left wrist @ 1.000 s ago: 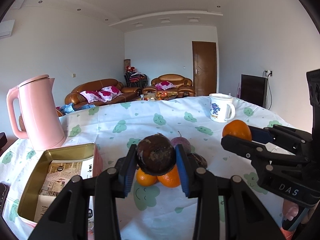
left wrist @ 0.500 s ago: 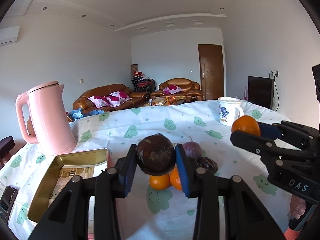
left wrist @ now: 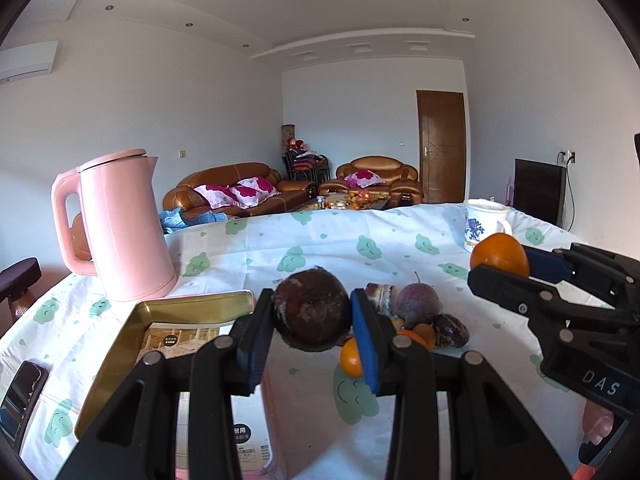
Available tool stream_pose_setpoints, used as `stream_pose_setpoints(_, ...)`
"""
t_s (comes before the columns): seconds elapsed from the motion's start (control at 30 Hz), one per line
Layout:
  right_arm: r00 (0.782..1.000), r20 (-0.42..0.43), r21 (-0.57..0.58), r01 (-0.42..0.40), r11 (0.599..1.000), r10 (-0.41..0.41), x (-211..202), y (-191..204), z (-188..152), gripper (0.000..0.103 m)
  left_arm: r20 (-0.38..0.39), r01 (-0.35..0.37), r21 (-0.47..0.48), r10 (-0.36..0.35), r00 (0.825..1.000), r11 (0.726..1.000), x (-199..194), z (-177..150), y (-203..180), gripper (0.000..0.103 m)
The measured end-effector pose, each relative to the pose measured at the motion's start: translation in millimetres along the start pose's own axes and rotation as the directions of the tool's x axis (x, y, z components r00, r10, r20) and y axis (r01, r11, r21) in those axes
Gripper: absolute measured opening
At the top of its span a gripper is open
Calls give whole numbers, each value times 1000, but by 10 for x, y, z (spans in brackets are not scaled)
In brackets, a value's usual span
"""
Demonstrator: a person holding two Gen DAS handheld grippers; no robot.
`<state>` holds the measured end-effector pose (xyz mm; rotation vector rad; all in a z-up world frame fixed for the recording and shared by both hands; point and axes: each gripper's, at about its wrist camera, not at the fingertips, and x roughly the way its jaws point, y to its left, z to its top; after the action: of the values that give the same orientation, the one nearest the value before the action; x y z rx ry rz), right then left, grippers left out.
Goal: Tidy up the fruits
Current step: 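Lower the orange and mangosteen into the tin box and open both grippers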
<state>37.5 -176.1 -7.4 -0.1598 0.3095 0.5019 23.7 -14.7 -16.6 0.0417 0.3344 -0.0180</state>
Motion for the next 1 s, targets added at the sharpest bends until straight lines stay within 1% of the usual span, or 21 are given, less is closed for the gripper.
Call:
stream_pose_setpoints(0.27, 999, -1, -46, -36, 998, 36, 107, 207, 118, 37, -23, -49, -36, 49, 999, 998, 38, -7, 232, 39)
stream_pose_setpoints(0.53, 997, -20, -87, -79, 993, 77, 285, 422, 231, 37, -72, -100, -71, 95, 993, 992, 108, -36, 496, 39)
stream_pose_setpoints(1.0, 988, -71, -144, -144, 979, 134, 616, 813, 296, 37, -135, -156, -119, 139, 981, 981, 180, -114, 888, 39)
